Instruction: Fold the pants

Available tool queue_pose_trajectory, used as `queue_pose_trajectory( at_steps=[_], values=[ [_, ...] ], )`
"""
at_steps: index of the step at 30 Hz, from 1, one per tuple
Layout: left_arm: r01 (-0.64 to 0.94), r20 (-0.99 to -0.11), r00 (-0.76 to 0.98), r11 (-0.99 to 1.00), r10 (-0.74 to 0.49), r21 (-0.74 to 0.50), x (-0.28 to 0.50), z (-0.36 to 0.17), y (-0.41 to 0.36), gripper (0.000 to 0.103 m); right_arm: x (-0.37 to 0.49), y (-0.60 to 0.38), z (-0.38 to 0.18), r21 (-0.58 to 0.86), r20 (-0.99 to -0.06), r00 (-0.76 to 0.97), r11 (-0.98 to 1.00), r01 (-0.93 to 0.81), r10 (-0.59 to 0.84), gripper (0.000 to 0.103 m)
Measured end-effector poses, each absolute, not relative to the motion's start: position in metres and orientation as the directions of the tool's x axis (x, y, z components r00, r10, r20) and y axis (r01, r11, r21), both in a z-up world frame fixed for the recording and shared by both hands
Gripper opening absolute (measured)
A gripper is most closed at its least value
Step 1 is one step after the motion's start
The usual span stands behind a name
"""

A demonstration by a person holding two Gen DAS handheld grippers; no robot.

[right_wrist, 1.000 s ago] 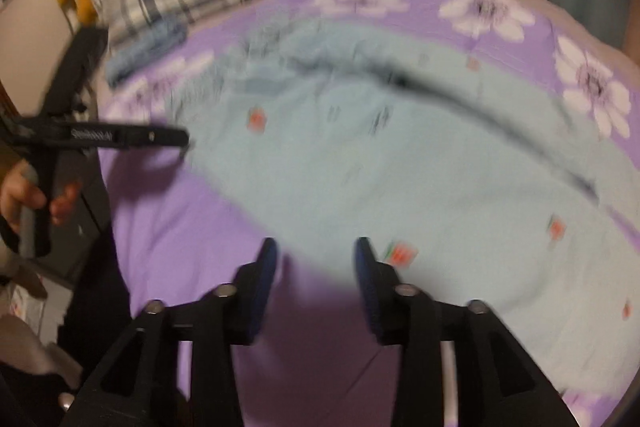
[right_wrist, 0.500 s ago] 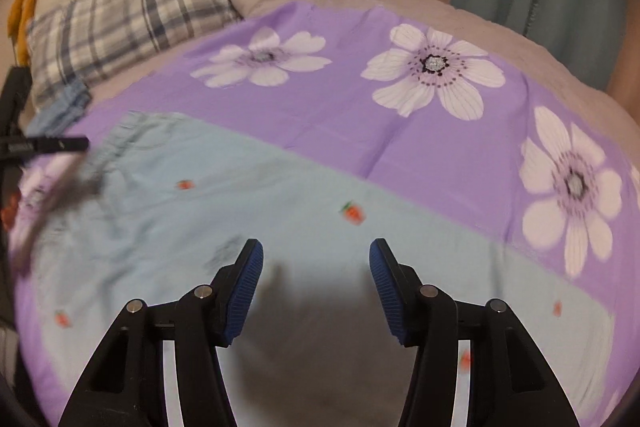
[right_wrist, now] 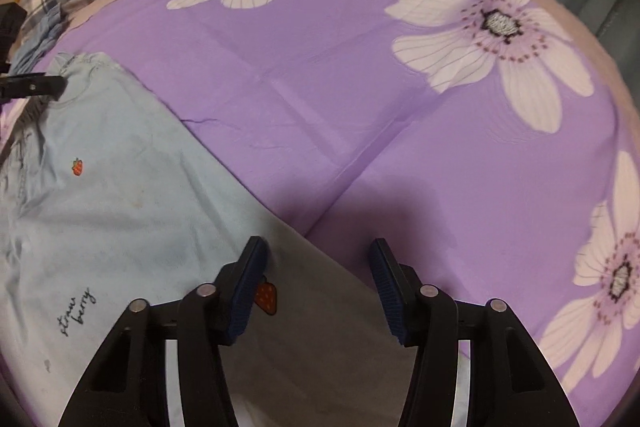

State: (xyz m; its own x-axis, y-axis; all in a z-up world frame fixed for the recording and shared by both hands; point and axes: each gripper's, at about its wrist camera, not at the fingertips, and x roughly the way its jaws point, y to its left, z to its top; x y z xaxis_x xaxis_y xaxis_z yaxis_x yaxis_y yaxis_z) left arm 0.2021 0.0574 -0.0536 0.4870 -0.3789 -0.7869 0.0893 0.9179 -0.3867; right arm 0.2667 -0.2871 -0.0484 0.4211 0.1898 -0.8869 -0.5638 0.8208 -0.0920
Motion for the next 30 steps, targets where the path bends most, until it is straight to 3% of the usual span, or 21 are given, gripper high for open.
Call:
queue_pose_trajectory(
  at_steps=[1,3,4,7,19,24,30],
  values=[
    [0.093,-0.78,0.475,0.904,-0.408,-0.417,0.204,-0.055,0.059,0.031,0.264,-0.285,-0.048,-0.085,-0.888,0.416,0.819,-0.567,0.196,0.043],
    [0.071,-0.775,0.48,0.899,-0.411,-0.433,0.203,-0.057,0.061,0.03,0.256,-0.279,-0.048,-0.1,-0.883,0.428,0.814,-0.572,0.192,0.029],
    [0.065,-0.768,0.491,0.897,-0.411,-0.438,0.2,-0.055,0.061,0.028,0.25,-0.275,-0.048,-0.108,-0.878,0.438,0.811,-0.575,0.194,0.014],
    [0.078,-0.742,0.529,0.894,-0.412,-0.441,0.187,-0.04,0.058,0.027,0.226,-0.262,-0.05,-0.228,-0.844,0.525,0.813,-0.536,0.109,0.007],
    [0.182,-0.669,0.631,0.914,-0.391,-0.362,0.117,0.022,0.051,0.027,0.083,-0.277,0.052,-0.3,-0.622,0.776,0.885,-0.357,0.102,0.004],
    [0.191,-0.66,0.638,0.912,-0.397,-0.363,0.082,0.02,0.058,0.033,0.024,-0.257,0.053,-0.348,-0.604,0.791,0.86,-0.373,0.099,0.004],
    [0.097,-0.732,0.619,0.953,-0.284,-0.288,0.036,-0.01,0.071,0.048,-0.035,-0.237,0.023,-0.329,-0.639,0.757,0.843,-0.425,0.133,0.004]
  ],
)
